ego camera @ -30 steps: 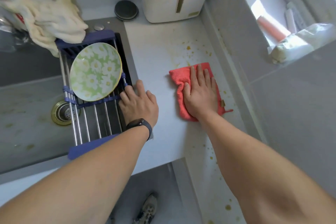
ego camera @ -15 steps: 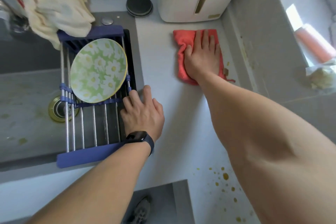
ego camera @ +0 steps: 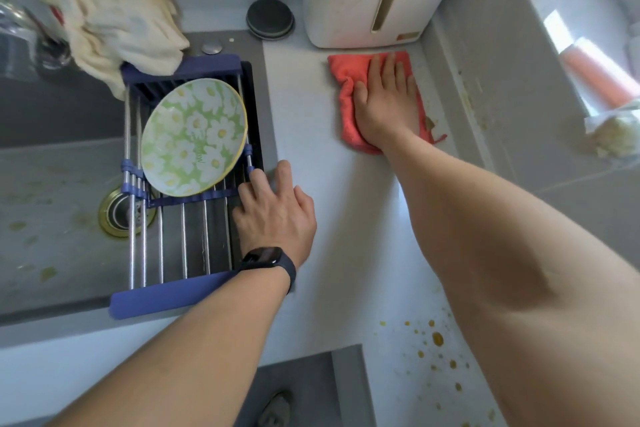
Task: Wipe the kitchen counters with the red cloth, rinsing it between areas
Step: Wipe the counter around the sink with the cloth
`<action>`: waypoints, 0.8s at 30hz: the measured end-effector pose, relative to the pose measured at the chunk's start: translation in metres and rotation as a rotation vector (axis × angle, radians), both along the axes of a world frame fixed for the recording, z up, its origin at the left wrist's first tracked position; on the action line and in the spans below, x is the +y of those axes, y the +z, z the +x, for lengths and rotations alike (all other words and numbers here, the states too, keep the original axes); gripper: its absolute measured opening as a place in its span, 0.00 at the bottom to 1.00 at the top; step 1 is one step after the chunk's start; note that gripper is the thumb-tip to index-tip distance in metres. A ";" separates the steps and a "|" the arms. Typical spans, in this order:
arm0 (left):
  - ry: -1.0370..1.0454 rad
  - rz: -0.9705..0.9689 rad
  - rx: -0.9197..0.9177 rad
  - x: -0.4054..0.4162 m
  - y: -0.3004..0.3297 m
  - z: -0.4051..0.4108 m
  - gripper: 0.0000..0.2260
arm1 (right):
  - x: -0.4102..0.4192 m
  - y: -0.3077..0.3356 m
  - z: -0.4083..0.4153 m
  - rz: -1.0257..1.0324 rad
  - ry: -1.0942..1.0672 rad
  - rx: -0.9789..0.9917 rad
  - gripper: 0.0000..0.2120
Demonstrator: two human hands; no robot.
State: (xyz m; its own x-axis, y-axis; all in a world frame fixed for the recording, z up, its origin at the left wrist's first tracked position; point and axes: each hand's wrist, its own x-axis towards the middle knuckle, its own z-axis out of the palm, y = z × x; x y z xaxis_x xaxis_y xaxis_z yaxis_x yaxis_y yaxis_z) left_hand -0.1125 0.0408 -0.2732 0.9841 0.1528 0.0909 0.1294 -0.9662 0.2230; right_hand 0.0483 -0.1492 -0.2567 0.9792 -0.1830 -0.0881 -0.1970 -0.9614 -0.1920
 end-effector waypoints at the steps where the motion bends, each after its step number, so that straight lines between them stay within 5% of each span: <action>1: 0.003 0.002 0.003 0.000 0.000 0.000 0.17 | 0.000 -0.001 -0.013 0.003 0.007 -0.004 0.32; 13: 0.007 -0.077 0.090 0.000 0.018 -0.005 0.17 | 0.017 0.005 -0.228 -0.015 -0.039 0.080 0.33; 24: -0.026 -0.058 0.031 0.001 0.009 -0.001 0.17 | -0.045 0.007 -0.127 -0.045 0.049 0.060 0.32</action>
State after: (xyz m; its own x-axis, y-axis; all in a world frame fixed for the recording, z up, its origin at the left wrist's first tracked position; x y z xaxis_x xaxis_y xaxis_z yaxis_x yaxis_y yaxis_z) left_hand -0.1130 0.0414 -0.2639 0.9900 0.1316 0.0516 0.1126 -0.9548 0.2752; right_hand -0.0784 -0.1939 -0.2497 0.9803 -0.1398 -0.1393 -0.1590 -0.9776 -0.1381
